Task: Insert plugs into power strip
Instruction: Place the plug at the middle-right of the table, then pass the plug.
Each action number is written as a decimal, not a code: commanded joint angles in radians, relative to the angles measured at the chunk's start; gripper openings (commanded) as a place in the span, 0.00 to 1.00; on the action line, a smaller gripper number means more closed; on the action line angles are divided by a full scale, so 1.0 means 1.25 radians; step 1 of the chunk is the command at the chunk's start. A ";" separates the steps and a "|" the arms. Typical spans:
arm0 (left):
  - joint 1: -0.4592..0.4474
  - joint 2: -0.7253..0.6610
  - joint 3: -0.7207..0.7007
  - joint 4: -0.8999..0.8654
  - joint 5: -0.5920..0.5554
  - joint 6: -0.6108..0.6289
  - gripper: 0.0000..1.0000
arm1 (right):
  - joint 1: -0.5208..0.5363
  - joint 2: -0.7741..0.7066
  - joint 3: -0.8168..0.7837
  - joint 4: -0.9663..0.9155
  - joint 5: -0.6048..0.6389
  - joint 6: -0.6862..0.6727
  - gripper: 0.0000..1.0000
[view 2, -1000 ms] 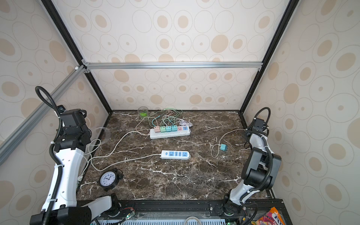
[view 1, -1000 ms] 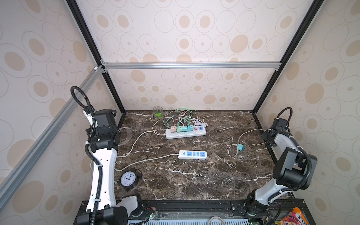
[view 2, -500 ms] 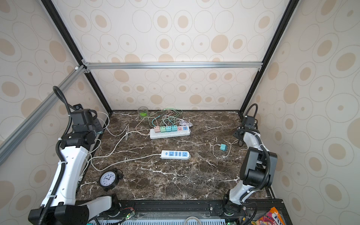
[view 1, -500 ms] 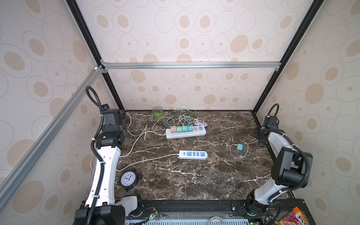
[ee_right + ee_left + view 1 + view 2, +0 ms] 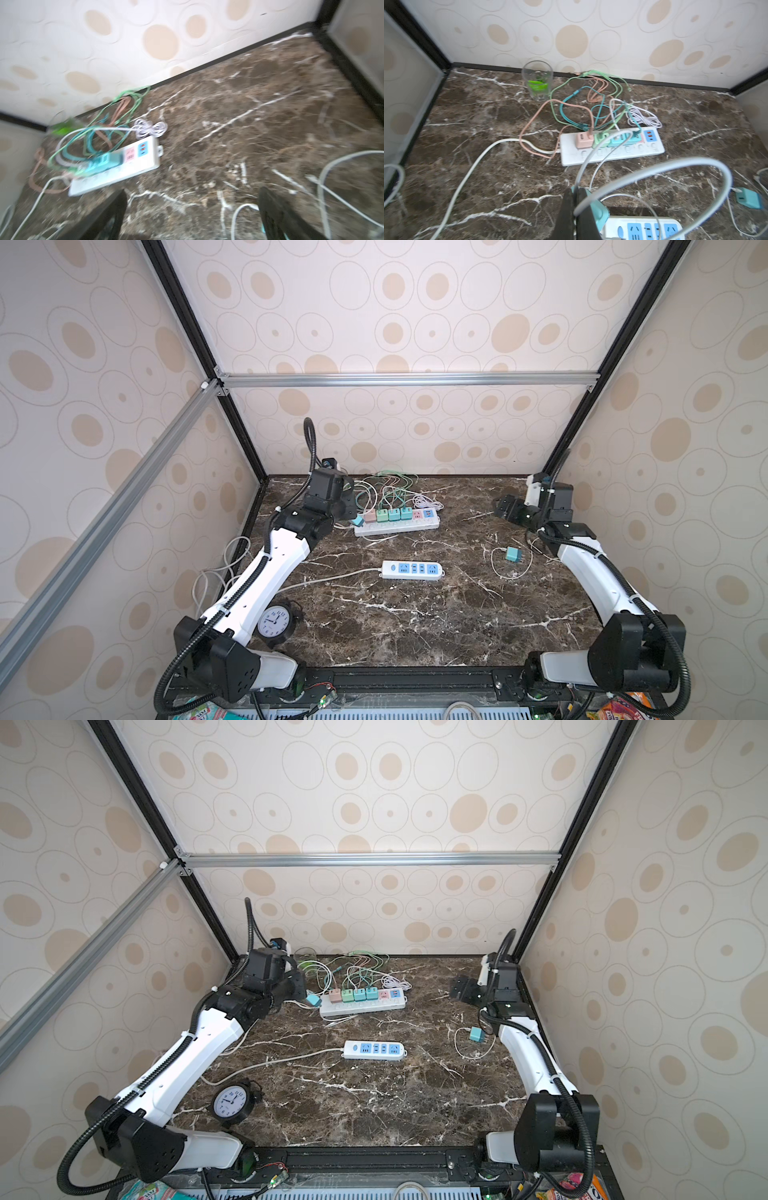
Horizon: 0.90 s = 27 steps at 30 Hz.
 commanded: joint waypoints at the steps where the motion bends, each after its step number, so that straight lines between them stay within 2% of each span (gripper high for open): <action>1: -0.041 0.036 0.043 0.057 0.040 -0.023 0.00 | 0.100 -0.024 -0.041 0.100 -0.116 -0.095 1.00; 6: -0.070 0.082 0.051 0.098 0.094 -0.020 0.00 | 0.240 -0.020 -0.090 0.162 -0.155 -0.276 1.00; 9: -0.084 0.103 0.066 0.110 0.124 -0.009 0.00 | 0.286 0.014 -0.077 0.149 -0.216 -0.321 1.00; 13: -0.093 0.135 0.095 0.091 0.127 -0.012 0.00 | 0.359 0.077 -0.033 0.124 -0.169 -0.392 1.00; 16: -0.099 0.158 0.115 0.076 0.129 -0.018 0.00 | 0.390 0.130 -0.007 0.164 -0.189 -0.408 0.97; 19: -0.100 0.171 0.127 0.069 0.134 -0.024 0.00 | 0.432 0.175 0.012 0.217 -0.116 -0.463 0.88; 27: -0.100 0.169 0.127 0.068 0.153 -0.027 0.00 | 0.454 0.268 0.009 0.404 0.012 -0.545 0.78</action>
